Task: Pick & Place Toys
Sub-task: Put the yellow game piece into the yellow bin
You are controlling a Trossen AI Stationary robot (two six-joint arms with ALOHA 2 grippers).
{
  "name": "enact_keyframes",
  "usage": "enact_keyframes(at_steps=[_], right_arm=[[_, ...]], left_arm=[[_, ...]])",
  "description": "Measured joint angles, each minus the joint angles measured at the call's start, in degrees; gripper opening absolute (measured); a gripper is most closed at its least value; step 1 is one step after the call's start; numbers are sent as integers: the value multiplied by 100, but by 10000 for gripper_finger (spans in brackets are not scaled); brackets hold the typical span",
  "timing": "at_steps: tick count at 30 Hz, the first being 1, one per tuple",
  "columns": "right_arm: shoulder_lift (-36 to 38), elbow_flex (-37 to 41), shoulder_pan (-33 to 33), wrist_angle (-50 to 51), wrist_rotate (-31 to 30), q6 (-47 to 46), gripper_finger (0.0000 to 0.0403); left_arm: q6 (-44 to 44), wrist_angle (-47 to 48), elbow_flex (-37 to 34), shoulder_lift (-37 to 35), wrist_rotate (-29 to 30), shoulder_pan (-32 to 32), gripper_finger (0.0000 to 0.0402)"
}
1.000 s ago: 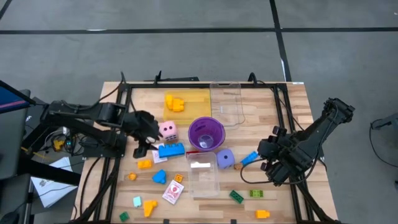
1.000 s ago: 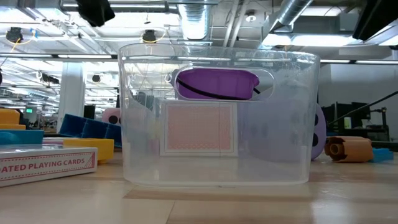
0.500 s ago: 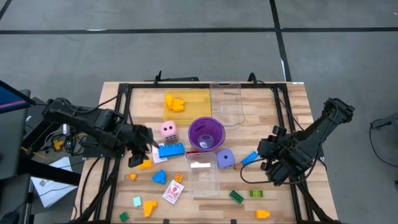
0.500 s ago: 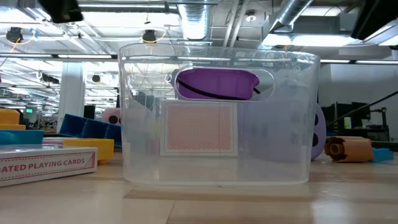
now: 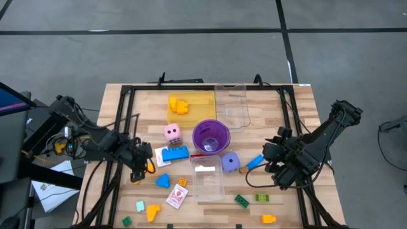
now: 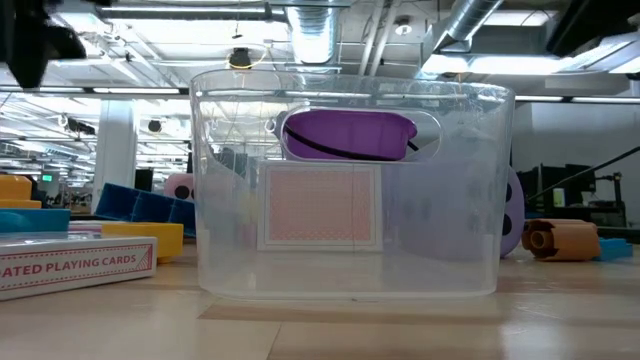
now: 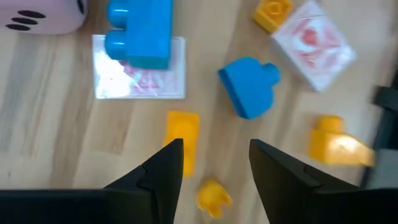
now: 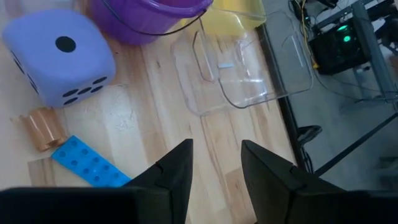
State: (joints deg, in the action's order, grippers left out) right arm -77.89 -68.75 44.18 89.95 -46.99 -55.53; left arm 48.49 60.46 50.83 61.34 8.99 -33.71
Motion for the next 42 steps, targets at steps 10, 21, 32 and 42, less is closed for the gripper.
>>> enact_keyframes(at_steps=[10,21,32,42], right_arm=[[0,0,-125,0,1,7,129],[0,0,-122,-22,38,5,129],[0,0,-122,-22,41,5,129],[2,0,-122,-20,41,5,129]], left_arm=[[-337,-1151,-1339,0,323,-169,216],[-323,-1972,-2027,0,164,-166,212],[-306,-2375,-2351,26,-40,-164,208],[100,-2423,-2348,20,-195,-162,122]])
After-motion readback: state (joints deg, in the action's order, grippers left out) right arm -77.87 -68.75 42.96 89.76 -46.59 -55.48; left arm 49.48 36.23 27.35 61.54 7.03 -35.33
